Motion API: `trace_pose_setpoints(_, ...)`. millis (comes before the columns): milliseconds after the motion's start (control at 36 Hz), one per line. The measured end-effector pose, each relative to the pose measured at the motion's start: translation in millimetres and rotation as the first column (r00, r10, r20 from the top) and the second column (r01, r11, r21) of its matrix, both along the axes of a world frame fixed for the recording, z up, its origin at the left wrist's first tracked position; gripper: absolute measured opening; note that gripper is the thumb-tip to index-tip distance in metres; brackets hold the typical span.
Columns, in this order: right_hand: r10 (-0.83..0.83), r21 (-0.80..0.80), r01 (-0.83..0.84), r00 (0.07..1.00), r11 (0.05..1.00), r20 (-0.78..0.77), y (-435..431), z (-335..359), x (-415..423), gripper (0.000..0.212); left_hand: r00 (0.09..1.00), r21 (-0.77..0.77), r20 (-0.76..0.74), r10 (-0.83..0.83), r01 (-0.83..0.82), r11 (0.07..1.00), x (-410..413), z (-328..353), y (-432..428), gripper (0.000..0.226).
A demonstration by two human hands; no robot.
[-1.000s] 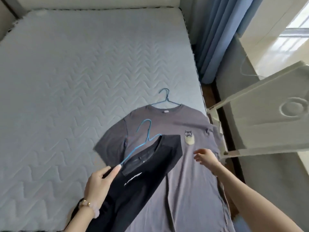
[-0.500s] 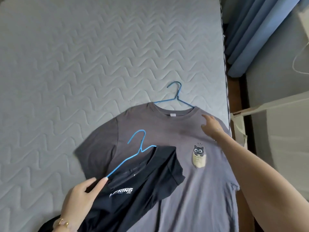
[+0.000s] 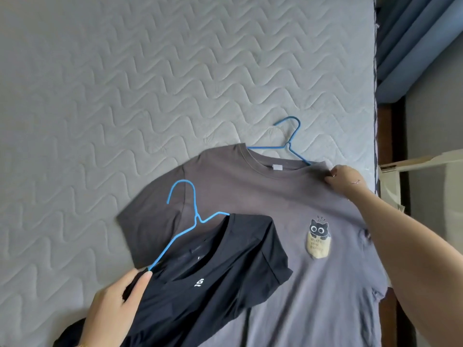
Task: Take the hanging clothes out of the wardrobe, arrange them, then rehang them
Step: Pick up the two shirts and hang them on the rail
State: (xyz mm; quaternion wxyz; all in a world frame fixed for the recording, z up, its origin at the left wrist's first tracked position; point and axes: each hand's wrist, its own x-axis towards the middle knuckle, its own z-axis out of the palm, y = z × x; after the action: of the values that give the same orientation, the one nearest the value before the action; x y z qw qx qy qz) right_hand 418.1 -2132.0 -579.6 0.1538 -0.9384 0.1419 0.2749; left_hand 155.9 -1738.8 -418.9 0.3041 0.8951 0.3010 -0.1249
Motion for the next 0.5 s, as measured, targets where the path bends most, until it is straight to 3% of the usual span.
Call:
trace_pose_setpoints(139,0.046,0.058,-0.047,0.999,0.997,0.022,5,22,-9,0.012,1.000,-0.053,0.006,0.010,-0.009,0.999,-2,13,-3,0.049)
trace_pose_setpoints(222,0.063,0.169,-0.066,0.998,0.983,0.024,12,43,-13,0.019,1.000,-0.060,0.021,0.010,-0.009,0.998,-5,21,-2,0.050)
trace_pose_setpoints(361,0.251,0.305,-0.250,0.967,0.919,0.036,34,92,-27,0.028,0.999,-0.069,0.038,0.026,-0.024,0.997,-13,34,3,0.049)
trace_pose_setpoints(500,0.290,0.411,-0.310,0.950,0.857,0.112,61,146,-51,0.035,0.993,-0.085,0.066,0.096,-0.090,0.992,-37,51,24,0.027)
